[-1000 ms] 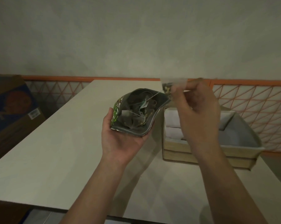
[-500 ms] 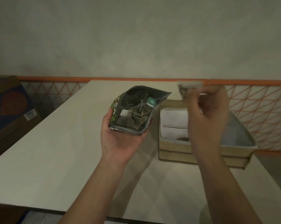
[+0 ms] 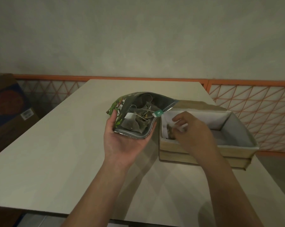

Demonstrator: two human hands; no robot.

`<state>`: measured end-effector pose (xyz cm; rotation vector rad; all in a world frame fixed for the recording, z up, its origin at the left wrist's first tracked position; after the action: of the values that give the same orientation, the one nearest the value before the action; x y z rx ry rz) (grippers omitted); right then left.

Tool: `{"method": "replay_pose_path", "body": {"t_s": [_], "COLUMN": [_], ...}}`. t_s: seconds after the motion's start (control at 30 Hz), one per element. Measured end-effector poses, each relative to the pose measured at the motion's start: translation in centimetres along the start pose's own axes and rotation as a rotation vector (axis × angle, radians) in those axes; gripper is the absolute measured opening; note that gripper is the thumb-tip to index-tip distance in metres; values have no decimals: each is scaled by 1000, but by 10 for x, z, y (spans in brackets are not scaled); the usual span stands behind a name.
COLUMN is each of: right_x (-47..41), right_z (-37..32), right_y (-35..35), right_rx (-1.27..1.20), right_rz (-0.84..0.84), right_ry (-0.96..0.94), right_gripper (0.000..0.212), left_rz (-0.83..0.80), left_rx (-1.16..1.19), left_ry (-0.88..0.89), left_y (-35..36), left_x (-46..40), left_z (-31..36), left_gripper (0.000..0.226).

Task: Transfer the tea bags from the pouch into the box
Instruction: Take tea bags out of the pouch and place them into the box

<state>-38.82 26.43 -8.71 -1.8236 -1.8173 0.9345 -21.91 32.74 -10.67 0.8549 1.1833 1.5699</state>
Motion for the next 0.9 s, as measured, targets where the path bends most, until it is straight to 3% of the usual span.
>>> {"method": "replay_pose_path", "body": {"t_s": [0.13,0.23,0.37,0.47,0.53,0.67,0.77,0.9], "right_x": [9,15,13,7,1,3,7,4], "right_z": [-12,-29,-39,-41,-43,-52,-58,-59], "right_y": [4,9,16,18,15,2,-6,-12], "right_rx": [-276,-447,-203,-78,-149,-464,-688,-829], "right_rz": [182,135,149,163,178,387,334,157], "right_ry": [-93,-89,-94,-94,-75,-197,-226,-99], "right_gripper": [25,18,37,29,22,19,13,6], "left_rz": [-18,-21,-25,-19,-22,-34,-36,-19], "left_rx": [-10,-58,-77,-93,-76,-44,-24,-25], "left_ry": [9,11,14,10,5,6,7,11], "left_y": [-3,-6,-7,-6,-6,-5,-3,-3], "left_x": [-2,-4,-3,-2,-2,-2,-1,-1], "left_z": [2,3,3,4,5,6,7,7], "left_gripper": [60,62,62,61,60,57,59,58]}}
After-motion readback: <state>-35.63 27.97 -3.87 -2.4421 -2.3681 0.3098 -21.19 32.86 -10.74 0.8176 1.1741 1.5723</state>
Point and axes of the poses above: each hand's wrist, its own x-axis away from the middle knuckle, its own y-axis out of the palm, z = x × y, the point moved 1 cm from there along -x, towards the middle knuckle, and after that the axes turned 13 degrees about y, right-handed, at the moved point
